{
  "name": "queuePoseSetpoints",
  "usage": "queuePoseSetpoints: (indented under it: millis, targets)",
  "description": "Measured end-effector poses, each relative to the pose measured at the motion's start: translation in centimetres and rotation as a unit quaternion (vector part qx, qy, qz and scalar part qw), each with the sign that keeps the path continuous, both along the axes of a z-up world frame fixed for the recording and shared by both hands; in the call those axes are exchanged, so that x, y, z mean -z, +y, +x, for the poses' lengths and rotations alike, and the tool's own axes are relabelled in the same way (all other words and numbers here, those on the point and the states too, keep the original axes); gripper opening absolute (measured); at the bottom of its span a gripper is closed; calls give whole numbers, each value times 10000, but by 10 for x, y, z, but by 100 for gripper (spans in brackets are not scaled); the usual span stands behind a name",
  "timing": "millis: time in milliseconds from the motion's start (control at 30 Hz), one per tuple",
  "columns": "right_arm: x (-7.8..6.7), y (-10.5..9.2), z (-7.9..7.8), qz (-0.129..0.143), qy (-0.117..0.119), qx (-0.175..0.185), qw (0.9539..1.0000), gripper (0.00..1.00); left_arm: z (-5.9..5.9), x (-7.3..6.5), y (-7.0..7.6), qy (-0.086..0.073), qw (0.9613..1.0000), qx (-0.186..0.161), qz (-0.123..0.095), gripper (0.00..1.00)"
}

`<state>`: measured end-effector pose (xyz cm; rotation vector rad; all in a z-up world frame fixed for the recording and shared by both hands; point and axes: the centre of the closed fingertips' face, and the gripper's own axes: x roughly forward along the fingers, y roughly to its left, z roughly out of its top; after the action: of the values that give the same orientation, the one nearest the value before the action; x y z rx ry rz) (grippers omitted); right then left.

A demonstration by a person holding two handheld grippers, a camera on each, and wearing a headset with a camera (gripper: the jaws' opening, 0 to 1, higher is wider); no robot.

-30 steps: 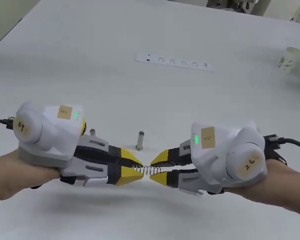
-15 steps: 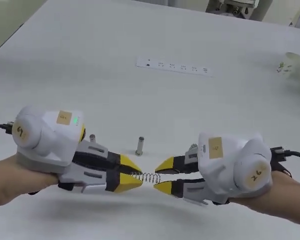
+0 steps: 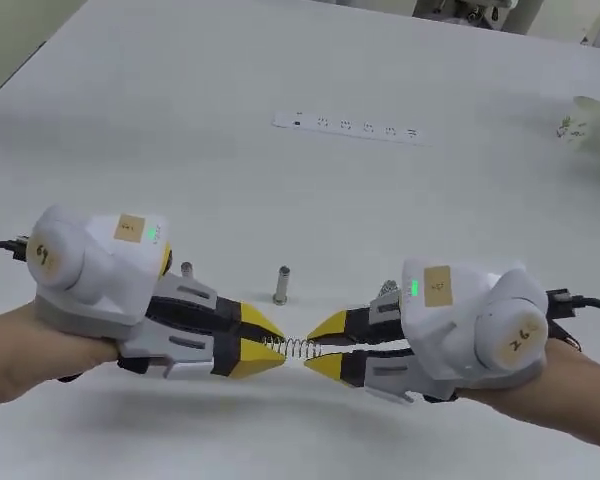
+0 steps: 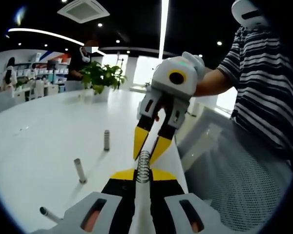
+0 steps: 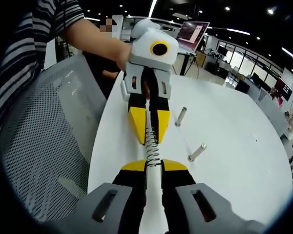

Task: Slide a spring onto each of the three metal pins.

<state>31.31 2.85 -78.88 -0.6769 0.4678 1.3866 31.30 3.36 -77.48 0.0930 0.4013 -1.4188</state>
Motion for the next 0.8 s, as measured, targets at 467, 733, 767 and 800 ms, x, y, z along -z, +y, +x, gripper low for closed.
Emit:
queuePoseSetpoints:
  millis: [467, 733, 767, 800]
  targets:
    - [-20, 8, -2, 36, -84, -224, 9997, 7, 1, 8, 3, -84, 9998, -29, 190, 2]
    - [-31, 22, -4, 290, 10, -281, 9992, 7, 0, 12, 3, -149, 9993, 2, 331, 2]
    - [-32, 22, -5, 302, 11, -290, 9991, 7, 0, 12, 3, -157, 9993, 9, 343, 2]
    - [-34, 24, -5, 350, 28, -283, 9990, 7, 0, 12, 3, -170, 9992, 12, 350, 2]
